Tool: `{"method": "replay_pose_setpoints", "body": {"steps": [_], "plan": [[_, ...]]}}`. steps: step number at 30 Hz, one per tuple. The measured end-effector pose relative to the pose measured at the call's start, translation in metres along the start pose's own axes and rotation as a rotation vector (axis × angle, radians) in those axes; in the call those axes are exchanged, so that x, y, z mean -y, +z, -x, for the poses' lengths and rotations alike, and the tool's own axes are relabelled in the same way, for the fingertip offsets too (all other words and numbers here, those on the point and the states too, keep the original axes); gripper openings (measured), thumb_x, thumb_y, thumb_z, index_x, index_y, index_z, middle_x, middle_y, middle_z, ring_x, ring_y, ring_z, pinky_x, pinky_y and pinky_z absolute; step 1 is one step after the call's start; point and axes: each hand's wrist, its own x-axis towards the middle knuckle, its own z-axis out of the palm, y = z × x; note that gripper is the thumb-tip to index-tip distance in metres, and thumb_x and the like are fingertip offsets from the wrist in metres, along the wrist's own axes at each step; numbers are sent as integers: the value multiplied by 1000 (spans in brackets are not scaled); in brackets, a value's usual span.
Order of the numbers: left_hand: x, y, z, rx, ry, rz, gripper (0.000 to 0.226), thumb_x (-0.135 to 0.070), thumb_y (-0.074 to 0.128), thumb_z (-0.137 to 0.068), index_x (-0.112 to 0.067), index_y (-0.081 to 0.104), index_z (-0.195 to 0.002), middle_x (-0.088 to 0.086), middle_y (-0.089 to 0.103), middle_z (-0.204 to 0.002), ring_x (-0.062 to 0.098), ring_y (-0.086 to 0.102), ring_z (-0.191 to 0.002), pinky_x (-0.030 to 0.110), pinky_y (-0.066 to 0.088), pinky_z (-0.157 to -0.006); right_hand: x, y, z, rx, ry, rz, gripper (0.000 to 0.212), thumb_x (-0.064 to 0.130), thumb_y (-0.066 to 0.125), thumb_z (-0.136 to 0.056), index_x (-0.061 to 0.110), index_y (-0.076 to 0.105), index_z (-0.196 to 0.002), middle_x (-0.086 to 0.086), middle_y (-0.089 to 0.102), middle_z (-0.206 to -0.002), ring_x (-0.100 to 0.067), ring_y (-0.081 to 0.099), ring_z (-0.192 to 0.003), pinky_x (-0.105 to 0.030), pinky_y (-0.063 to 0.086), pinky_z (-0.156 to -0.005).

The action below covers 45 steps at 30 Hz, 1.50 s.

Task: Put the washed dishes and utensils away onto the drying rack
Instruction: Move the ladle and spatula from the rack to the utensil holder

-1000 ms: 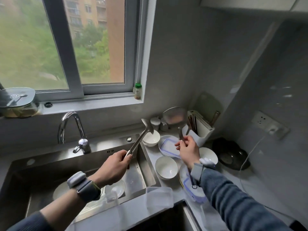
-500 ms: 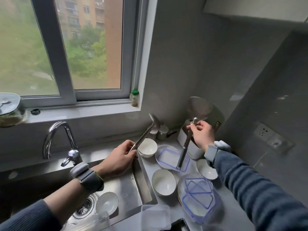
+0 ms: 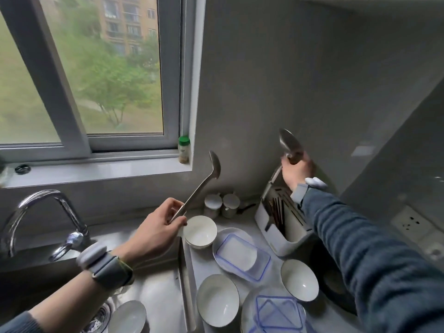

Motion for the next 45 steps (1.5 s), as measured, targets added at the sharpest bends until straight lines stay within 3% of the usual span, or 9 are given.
{"method": "replay_pose_setpoints", "body": {"steps": [3, 12, 20, 26, 31, 34, 38, 41, 45], "plan": [[-2, 8, -6, -12, -24, -16, 9, -27, 62, -98, -32, 57, -104, -18, 73, -89, 11, 69, -88, 41, 54, -92, -13, 13, -16, 20, 38, 36, 19, 18, 67, -86, 11, 68, -104, -13, 73, -99, -29, 67, -92, -28, 46, -76], [-5, 18, -18, 4, -41, -66, 10, -26, 61, -100, -32, 58, -107, -22, 71, -91, 1, 68, -86, 33, 54, -90, -50, 36, -36, 168, 90, 269, 4, 21, 57, -92, 22, 53, -93, -5, 60, -86, -29, 55, -73, -32, 44, -69], [-11, 23, -28, 11, -26, -123, 10, -29, 60, -100, -36, 56, -105, -24, 71, -91, 1, 65, -88, 27, 51, -84, -78, 43, -45, 262, 105, 400, 11, 28, 59, -86, 19, 61, -92, -7, 69, -88, -34, 69, -88, -37, 55, -80], [-14, 29, -29, 7, -30, -128, 9, -31, 59, -100, -36, 56, -106, -25, 70, -91, 0, 66, -89, 27, 51, -87, -83, 42, -41, 366, 187, 472, 31, 43, 54, -99, 17, 69, -109, -6, 71, -106, -27, 68, -104, -24, 37, -78], [-12, 31, -28, -1, -46, -114, 9, -30, 59, -101, -35, 56, -107, -24, 70, -92, 4, 68, -90, 31, 53, -90, -71, 45, -44, 345, 277, 452, 35, 39, 49, -102, 15, 67, -120, -5, 70, -122, -21, 66, -113, -20, 38, -77], [-12, 33, -28, -6, -47, -112, 9, -30, 59, -101, -35, 56, -107, -24, 70, -91, 4, 68, -89, 29, 52, -87, -65, 46, -48, 342, 304, 471, 35, 29, 43, -104, 10, 62, -126, -7, 65, -131, -20, 63, -119, -22, 45, -88], [-15, 35, -28, -14, -43, -108, 7, -30, 59, -101, -35, 56, -106, -24, 70, -91, 3, 68, -86, 25, 51, -84, -70, 44, -54, 384, 244, 464, 42, 34, 40, -103, 19, 50, -142, 3, 54, -145, -12, 56, -129, -15, 34, -83], [-16, 36, -28, -17, -43, -107, 7, -32, 59, -101, -35, 56, -107, -24, 70, -92, 3, 67, -87, 25, 51, -84, -72, 49, -57, 459, 216, 523, 40, 22, 43, -104, 9, 51, -141, -9, 54, -144, -23, 58, -126, -21, 37, -83], [-16, 40, -27, -16, -42, -107, 7, -32, 58, -101, -35, 56, -108, -25, 70, -93, 4, 68, -89, 30, 53, -87, -68, 42, -55, 476, 161, 584, 32, 14, 43, -105, 1, 59, -130, -15, 60, -136, -30, 58, -125, -29, 44, -99]]}}
